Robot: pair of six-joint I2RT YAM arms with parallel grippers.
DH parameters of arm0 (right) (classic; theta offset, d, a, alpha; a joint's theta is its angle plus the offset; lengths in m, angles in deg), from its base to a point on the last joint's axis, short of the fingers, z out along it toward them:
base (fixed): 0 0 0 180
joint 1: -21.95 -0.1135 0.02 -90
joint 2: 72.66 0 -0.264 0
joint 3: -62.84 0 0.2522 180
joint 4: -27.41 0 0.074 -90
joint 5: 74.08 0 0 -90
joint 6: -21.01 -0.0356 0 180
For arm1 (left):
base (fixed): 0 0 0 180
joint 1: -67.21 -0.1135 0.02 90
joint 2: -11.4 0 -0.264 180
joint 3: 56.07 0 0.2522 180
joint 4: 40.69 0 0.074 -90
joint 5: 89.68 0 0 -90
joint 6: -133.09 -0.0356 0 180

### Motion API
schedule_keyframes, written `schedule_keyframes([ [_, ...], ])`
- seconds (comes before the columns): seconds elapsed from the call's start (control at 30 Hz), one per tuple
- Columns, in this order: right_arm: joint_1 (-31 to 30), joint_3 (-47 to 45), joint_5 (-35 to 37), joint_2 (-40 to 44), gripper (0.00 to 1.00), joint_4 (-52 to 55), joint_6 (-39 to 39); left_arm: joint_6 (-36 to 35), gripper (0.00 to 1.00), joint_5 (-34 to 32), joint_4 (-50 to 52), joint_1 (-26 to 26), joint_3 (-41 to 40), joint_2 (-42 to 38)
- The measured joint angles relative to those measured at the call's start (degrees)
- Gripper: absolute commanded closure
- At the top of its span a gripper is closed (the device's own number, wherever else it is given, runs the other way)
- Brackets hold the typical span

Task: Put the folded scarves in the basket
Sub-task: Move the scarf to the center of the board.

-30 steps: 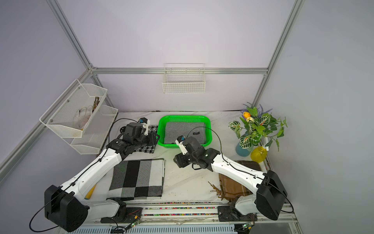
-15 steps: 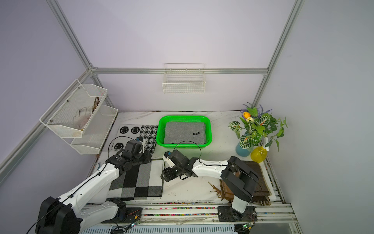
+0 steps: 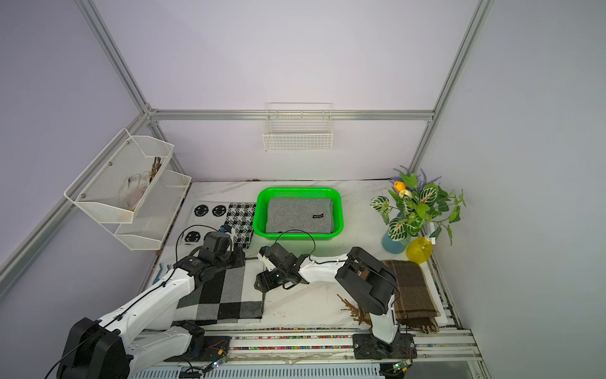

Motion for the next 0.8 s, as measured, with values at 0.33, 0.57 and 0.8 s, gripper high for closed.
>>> schedule_keyframes([
  [0.33, -1.33, 1.31, 0.42, -3.15, 1.00, -2.69, -0.87, -0.09, 0.84, 0.92, -1.09, -0.09, 0.00, 0.00],
  [0.57, 1.44, -3.15, -0.70, -1.22, 1.00, -6.69, -1.53, -0.04, 0.84, 2.60, -2.67, -0.09, -0.11, 0.17],
  [0.8, 9.75, -14.64, -0.81, 9.20, 1.00, -6.56, -0.66, -0.07, 0.81, 5.33, -4.59, -0.09, -1.49, 0.92],
])
